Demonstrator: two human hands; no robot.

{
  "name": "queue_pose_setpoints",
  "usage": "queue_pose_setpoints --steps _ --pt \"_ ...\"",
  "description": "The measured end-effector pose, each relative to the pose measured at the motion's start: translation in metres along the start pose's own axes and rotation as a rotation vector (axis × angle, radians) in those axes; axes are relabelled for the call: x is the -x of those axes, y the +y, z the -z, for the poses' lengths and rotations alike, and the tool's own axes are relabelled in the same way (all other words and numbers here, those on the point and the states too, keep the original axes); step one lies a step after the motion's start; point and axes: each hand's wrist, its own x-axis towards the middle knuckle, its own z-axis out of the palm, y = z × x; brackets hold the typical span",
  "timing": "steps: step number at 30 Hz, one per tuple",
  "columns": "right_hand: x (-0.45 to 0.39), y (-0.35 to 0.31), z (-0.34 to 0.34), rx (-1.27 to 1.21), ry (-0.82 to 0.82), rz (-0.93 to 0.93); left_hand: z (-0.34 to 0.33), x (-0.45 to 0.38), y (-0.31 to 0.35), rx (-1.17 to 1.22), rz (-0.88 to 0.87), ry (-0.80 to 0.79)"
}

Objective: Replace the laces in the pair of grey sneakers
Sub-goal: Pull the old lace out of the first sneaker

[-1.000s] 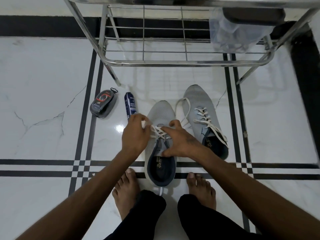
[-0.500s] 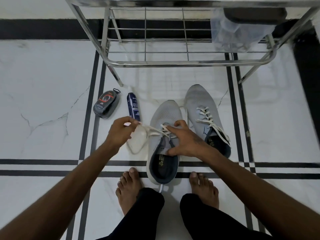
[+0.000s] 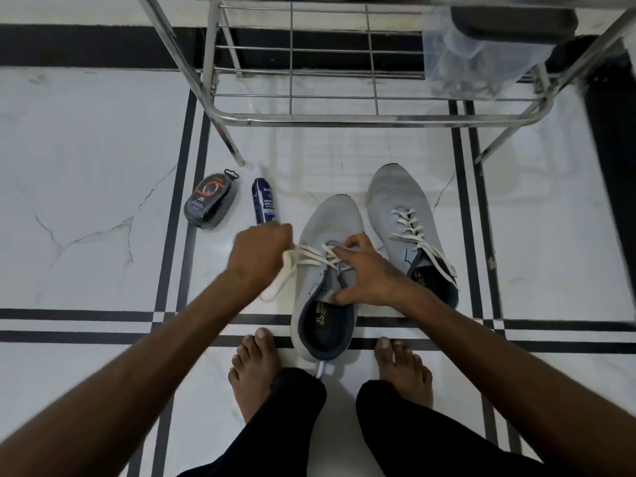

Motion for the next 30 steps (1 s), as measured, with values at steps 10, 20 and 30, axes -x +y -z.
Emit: queue_pose_setpoints --steps 10,20,30 --pt "-0.003 0.0 -0.005 0.022 0.039 -0.003 -0.009 0.014 0.025 0.357 -0.186 0.108" --pt "-0.002 0.003 -0.003 0.105 0.029 -0.033 0.006 0.011 -0.025 0.542 0.2 0.134" --pt "0.0 -0.001 -0.006 0.117 0.064 -0.001 -0.01 0.011 0.033 0.288 -0.153 0.002"
